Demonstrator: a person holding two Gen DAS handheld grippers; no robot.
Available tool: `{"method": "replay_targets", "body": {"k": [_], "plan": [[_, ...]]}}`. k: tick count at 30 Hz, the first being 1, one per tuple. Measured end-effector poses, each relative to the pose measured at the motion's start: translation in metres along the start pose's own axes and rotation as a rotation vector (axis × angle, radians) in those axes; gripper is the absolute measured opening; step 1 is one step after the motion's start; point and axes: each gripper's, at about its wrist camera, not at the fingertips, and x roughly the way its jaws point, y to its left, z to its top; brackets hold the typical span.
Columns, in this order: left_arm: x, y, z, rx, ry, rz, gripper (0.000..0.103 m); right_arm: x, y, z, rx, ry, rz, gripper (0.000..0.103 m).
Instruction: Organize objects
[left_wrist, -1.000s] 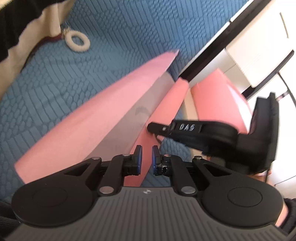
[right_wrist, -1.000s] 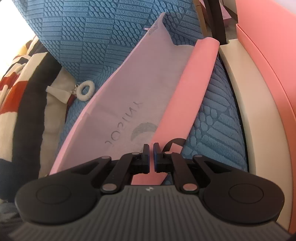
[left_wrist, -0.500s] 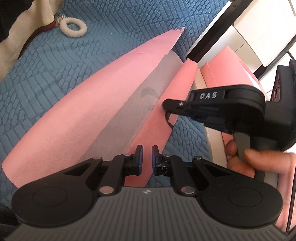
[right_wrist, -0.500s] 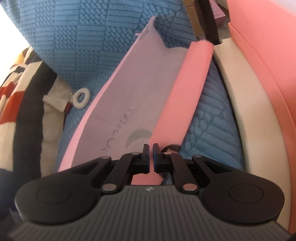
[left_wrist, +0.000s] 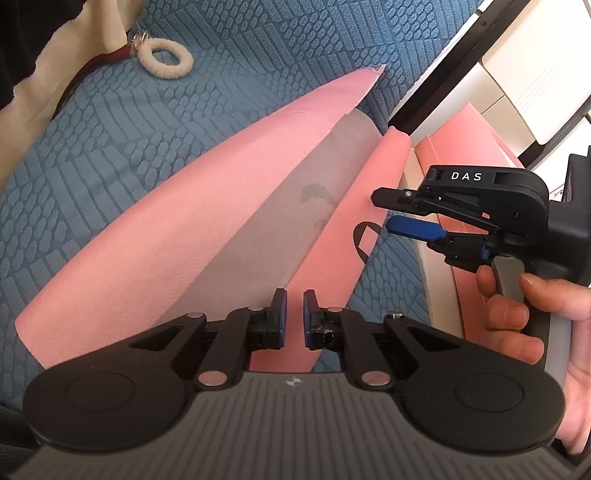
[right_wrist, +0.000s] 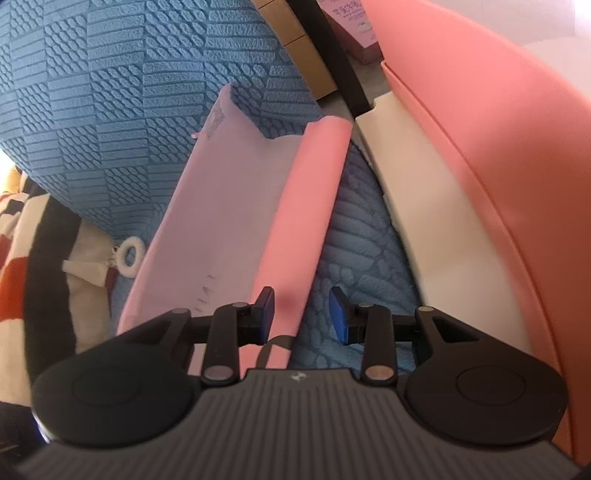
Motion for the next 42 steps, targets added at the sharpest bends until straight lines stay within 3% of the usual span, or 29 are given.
{"method": "replay_targets", "body": {"k": [6,13,17,19,28,34,35,37,39,42], "plan": [[0.0,-0.001,0.001,0.007,-0.005,0.015,0.011,0.006,-0.002,-0.006,0.102,0.074,0.124,0.036],[0.0,0.0,0.003,-0.003,-0.007,0.016,0.011,0.014,0.006,-0.021,0.078,0.115,0.165,0.034],[-0.001,0.001,0.003,-0.007,-0.011,0.017,0.011,0.014,0.011,-0.023,0.033,0.105,0.144,0.014],[-0.001,0.001,0.003,-0.009,-0.01,0.015,0.011,0.014,0.011,-0.023,0.007,0.102,0.126,0.01],[-0.007,0.0,0.003,-0.001,-0.027,-0.004,0.011,0.002,0.011,-0.019,0.005,0.087,0.13,0.008],[-0.01,-0.008,0.001,0.026,-0.041,-0.078,0.011,-0.006,0.013,-0.019,-0.027,0.086,0.124,0.008],[-0.009,-0.009,0.002,0.03,-0.037,-0.094,0.012,-0.006,0.011,-0.019,-0.027,0.089,0.12,0.008],[-0.008,-0.013,0.0,0.044,-0.027,-0.107,0.03,-0.005,0.012,-0.018,-0.024,0.093,0.114,0.008],[-0.007,-0.02,-0.003,0.077,-0.022,-0.115,0.04,-0.006,0.011,-0.018,-0.027,0.091,0.109,0.008],[-0.006,-0.03,-0.008,0.125,-0.024,-0.12,0.043,-0.009,0.01,-0.018,-0.041,0.087,0.106,0.008]]}}
